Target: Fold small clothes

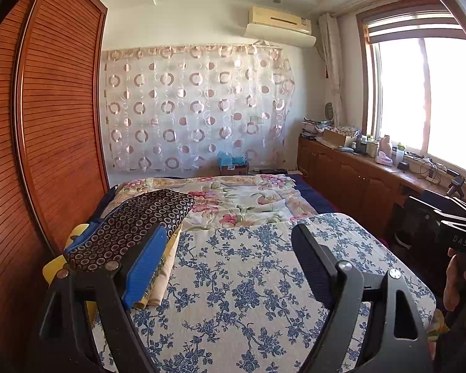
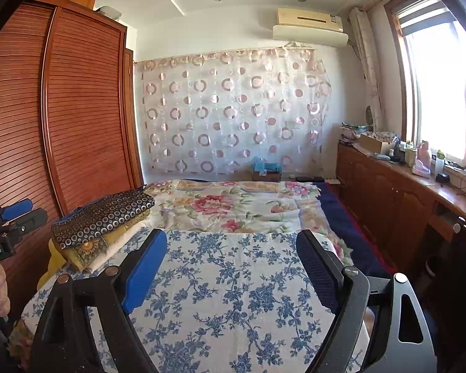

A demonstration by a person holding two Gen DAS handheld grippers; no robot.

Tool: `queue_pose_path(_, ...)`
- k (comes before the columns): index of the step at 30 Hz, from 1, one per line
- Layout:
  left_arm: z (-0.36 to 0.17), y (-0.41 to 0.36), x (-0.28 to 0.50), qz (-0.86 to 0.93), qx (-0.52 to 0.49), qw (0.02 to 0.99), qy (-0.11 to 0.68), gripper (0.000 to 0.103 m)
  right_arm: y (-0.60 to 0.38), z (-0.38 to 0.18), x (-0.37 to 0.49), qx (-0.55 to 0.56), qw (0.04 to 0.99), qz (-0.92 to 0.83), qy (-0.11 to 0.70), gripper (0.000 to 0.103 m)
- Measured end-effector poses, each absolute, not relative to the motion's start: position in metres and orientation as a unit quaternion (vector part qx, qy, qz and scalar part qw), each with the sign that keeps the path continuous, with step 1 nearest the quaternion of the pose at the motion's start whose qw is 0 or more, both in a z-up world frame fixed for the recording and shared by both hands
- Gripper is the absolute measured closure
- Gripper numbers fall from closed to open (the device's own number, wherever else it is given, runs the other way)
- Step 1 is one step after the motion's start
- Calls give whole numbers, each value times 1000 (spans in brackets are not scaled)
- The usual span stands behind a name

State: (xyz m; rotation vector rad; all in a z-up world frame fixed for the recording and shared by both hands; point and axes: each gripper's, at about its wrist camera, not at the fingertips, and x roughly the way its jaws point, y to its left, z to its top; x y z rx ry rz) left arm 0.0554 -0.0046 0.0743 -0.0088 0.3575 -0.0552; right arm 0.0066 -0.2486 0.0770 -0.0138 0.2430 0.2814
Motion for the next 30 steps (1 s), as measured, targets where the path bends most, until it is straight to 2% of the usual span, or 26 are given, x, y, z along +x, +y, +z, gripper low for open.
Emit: queue_pose_path(30, 73, -6, 54, -27, -3, 984, 177, 20, -256, 75, 8, -7, 983, 142, 115, 16)
